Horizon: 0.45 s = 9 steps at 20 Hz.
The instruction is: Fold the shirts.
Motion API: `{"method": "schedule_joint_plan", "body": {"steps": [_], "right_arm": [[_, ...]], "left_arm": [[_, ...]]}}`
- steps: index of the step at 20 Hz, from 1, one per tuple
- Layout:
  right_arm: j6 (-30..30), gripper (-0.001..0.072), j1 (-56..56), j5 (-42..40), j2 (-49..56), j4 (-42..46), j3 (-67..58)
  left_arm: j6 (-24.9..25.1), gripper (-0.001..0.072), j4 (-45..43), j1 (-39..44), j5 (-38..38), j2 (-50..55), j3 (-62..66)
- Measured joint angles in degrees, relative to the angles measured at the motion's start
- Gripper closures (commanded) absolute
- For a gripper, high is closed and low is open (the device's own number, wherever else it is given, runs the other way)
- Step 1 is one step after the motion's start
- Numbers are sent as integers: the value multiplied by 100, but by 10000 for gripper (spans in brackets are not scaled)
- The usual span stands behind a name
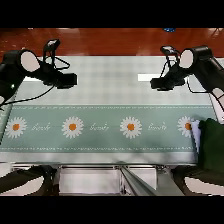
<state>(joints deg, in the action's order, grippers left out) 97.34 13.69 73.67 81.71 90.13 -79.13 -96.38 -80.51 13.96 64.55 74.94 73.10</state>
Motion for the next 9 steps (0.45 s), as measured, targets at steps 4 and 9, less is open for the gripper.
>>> {"method": "schedule_joint_plan", "body": {"steps": [4,9], "right_arm": [[7,685,28,15,24,28,0],[15,685,37,24,31,39,0]], "left_arm": [[-26,689,-35,0,37,11,-24],[-44,689,-48,0,39,15,-26]]}}
